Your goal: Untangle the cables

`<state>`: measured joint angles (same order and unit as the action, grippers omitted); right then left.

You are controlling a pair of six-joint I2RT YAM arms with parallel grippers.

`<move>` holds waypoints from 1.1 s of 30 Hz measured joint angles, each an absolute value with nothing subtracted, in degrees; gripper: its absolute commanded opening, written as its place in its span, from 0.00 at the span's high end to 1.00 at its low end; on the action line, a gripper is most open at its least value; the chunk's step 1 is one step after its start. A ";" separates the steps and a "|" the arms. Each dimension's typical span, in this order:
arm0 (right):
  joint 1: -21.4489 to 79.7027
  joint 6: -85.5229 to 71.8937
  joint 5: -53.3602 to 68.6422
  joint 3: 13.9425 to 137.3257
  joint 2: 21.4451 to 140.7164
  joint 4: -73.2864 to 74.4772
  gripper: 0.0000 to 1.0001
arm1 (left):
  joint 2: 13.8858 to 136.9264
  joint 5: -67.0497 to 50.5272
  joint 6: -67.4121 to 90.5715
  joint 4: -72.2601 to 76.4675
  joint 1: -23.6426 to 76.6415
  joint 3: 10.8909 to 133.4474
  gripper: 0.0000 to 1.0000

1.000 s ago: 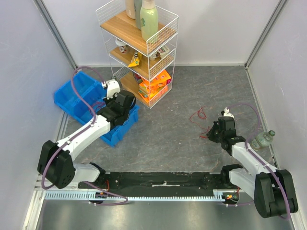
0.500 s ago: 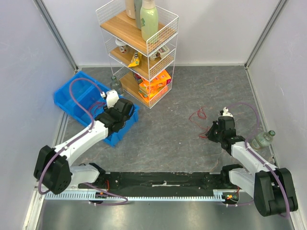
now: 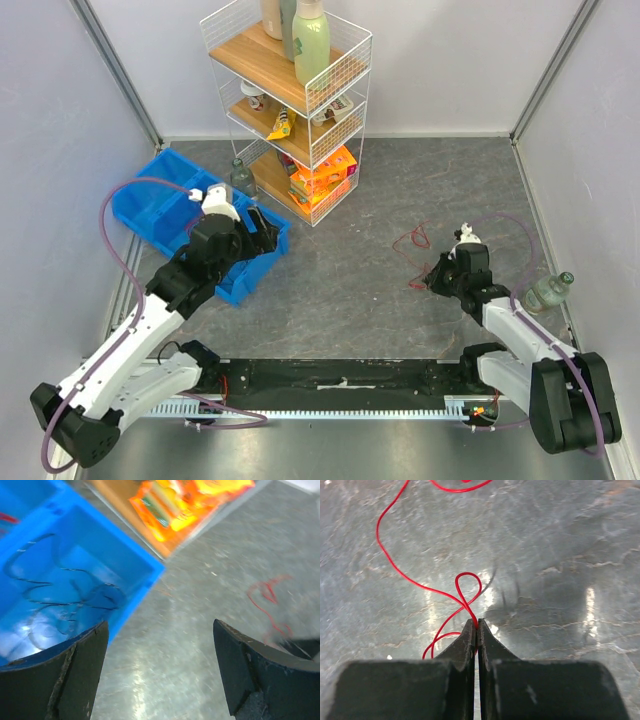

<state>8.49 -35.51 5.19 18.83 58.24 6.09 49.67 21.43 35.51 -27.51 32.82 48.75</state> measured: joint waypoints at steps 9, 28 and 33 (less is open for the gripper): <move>22.13 -32.86 16.53 15.75 54.43 -2.37 1.00 | 47.48 -7.27 32.53 -18.31 32.86 40.16 0.09; 41.65 -36.45 12.95 23.14 56.82 -4.16 0.34 | 63.44 -18.28 34.63 -8.99 47.22 35.29 0.33; 43.66 -35.99 13.87 23.62 62.89 -5.04 0.34 | 61.06 -12.14 34.68 -11.05 48.62 34.65 0.30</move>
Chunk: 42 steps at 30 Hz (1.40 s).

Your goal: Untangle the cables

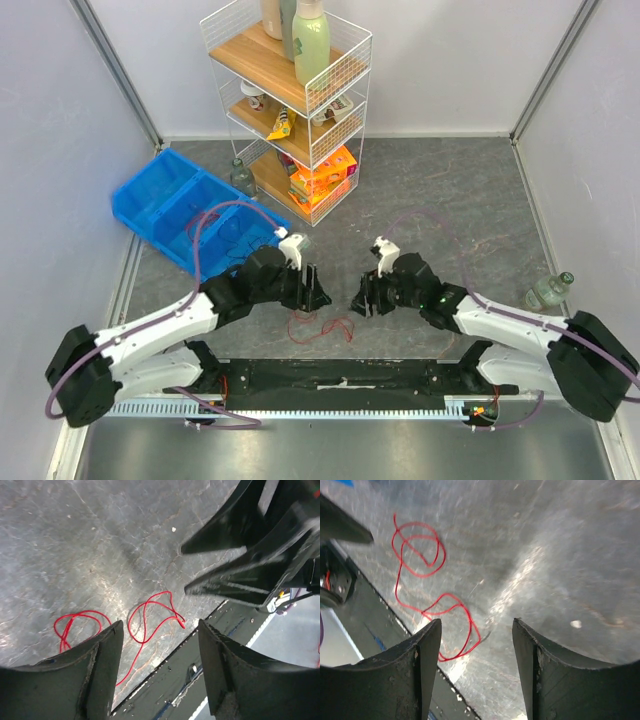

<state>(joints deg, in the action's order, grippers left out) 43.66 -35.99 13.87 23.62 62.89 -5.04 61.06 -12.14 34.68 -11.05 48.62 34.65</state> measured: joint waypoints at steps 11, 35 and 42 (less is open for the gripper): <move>54.08 -36.12 13.43 24.97 73.45 -9.19 0.37 | 55.16 -1.10 38.37 -14.90 48.62 30.17 0.27; 58.04 -36.42 9.91 25.32 71.18 -8.10 0.38 | 65.54 6.24 37.43 -14.76 48.62 31.20 0.48; 58.41 -36.45 9.54 25.32 71.20 -8.08 0.37 | 68.75 7.38 36.34 -13.26 48.62 32.01 0.71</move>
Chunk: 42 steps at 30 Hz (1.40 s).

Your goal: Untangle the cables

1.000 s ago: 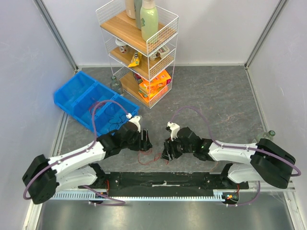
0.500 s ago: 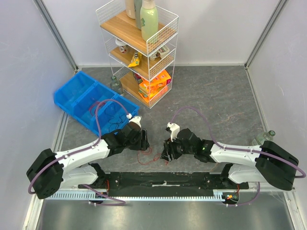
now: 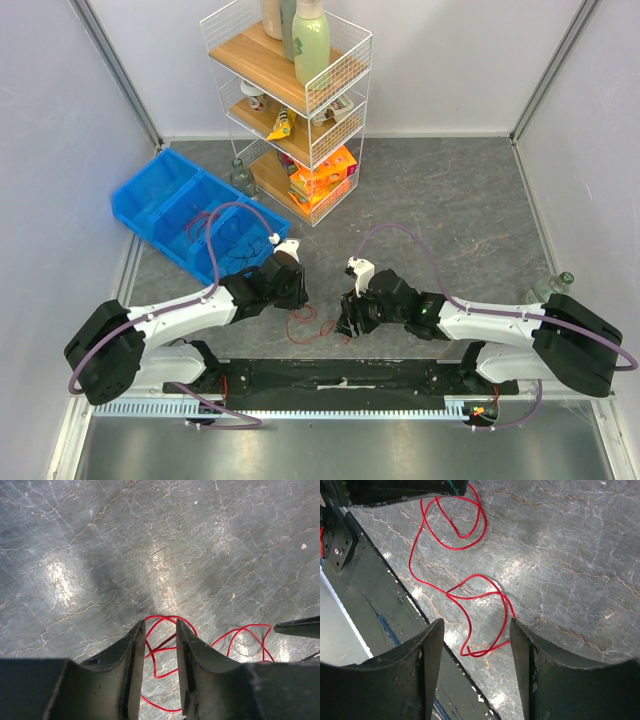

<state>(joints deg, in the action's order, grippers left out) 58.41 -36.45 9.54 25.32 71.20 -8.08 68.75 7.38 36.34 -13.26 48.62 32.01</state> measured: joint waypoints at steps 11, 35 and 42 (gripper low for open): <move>61.84 -34.76 7.62 27.27 71.20 -4.91 0.33 | 63.92 8.82 35.31 -15.14 48.64 32.27 0.98; 65.30 -34.52 3.77 25.32 69.69 -3.79 0.53 | 57.25 8.64 35.31 -17.96 48.62 33.82 0.98; 65.32 -35.16 -0.12 23.81 63.11 -1.39 0.63 | 57.21 8.64 35.31 -17.96 48.62 33.82 0.98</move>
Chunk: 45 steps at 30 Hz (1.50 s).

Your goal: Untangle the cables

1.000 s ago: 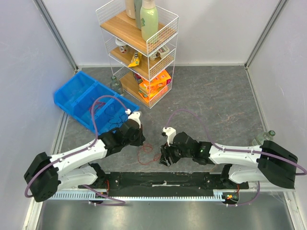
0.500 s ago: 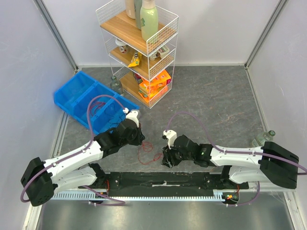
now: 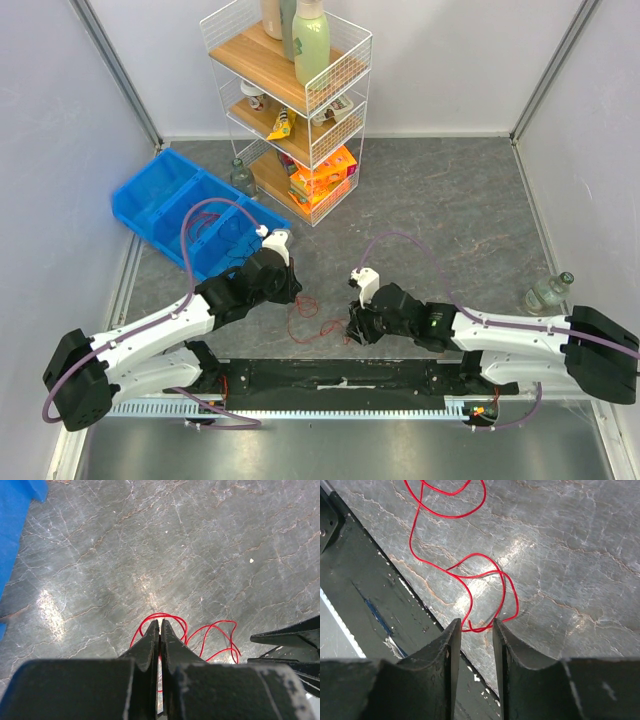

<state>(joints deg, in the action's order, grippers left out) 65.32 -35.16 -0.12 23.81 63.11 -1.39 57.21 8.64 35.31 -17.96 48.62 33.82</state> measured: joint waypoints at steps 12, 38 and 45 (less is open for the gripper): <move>67.51 -34.17 -0.34 23.92 68.82 0.10 0.66 | 57.21 8.49 35.31 -17.96 48.62 33.82 0.98; 70.35 -32.75 -2.39 27.05 67.79 -1.69 0.59 | 57.21 8.45 35.31 -18.37 48.62 33.82 0.98; 70.78 -32.77 -0.73 27.05 70.78 -4.38 0.60 | 56.95 8.40 35.31 -18.37 48.62 33.82 0.98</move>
<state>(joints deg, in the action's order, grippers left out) 70.78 -32.77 -0.73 27.05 70.78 -4.38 56.95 8.40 35.31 -18.37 48.62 33.82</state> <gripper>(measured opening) 0.407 0.029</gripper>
